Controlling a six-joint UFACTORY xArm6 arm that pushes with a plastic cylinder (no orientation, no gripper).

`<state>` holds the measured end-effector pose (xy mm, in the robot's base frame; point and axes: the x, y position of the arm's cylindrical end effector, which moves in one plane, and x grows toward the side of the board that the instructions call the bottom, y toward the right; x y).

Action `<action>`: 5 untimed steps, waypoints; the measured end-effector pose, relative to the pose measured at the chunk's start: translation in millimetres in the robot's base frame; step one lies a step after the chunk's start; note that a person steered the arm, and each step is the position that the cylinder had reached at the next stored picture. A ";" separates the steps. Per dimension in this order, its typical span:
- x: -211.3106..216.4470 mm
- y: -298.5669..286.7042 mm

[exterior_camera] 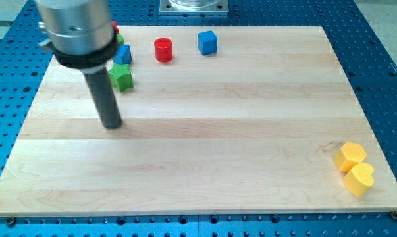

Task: Keep green star at the center

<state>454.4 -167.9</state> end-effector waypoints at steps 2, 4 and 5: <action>-63.7 0.7; -90.2 -23.2; -81.9 37.0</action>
<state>372.5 -130.9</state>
